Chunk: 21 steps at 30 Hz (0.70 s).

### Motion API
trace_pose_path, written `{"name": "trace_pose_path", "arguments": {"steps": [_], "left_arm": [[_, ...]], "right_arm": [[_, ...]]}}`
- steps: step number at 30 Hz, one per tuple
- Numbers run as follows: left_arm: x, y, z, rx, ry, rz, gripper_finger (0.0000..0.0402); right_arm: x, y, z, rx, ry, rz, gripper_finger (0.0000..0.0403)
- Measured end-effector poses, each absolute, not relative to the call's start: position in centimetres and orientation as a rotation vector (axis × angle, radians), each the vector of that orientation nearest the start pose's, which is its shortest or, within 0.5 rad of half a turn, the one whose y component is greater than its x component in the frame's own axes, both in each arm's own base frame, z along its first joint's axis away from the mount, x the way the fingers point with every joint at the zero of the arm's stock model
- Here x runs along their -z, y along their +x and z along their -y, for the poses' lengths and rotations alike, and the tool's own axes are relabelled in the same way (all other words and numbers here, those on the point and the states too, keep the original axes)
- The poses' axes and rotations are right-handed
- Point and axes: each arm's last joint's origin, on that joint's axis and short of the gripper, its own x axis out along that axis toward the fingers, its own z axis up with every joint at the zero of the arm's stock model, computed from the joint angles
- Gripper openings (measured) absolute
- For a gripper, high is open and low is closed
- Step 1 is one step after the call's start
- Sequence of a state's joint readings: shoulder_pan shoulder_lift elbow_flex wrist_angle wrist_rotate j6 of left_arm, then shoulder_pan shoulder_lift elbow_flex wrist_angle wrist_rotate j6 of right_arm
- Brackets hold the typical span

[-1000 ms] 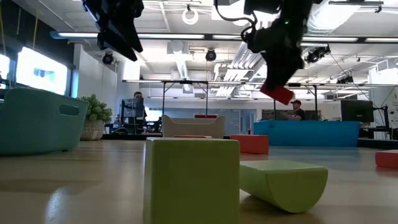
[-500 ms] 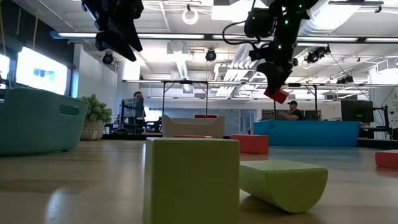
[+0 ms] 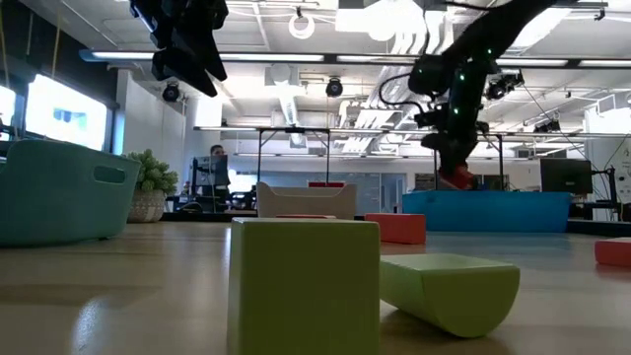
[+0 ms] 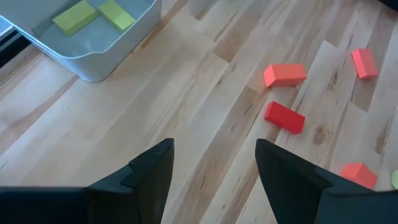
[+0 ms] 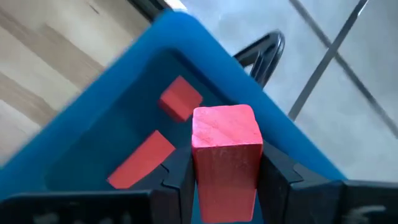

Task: Sort & place blocks by color
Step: Put the red block into the blue bin

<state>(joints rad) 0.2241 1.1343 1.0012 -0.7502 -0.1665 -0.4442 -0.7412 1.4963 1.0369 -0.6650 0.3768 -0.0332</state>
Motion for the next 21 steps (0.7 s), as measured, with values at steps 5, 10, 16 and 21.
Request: {"name": "trace_pose_path", "arguments": {"steps": [5,10,16,21], "left_arm": [[-29.6,21.4,-5.4,-0.555,-0.434,-0.788,0.0216],[-29.7,21.6,-5.4,-0.551,-0.434,-0.763,0.0216],[-29.8,21.7,-5.4,-0.553,-0.448,-0.751,0.0216],[-29.8,21.7,-5.4,-0.568,-0.482,-0.743,0.0216]], "right_arm": [[-21.4,19.2,21.1,0.976,0.221,-1.176,0.0103],[-20.8,18.2,21.7,0.963,0.297,-1.160,0.0103],[-20.8,17.6,22.2,0.990,0.317,-1.155,0.0133],[-20.8,17.6,22.2,0.994,0.314,-1.157,0.0190]]}}
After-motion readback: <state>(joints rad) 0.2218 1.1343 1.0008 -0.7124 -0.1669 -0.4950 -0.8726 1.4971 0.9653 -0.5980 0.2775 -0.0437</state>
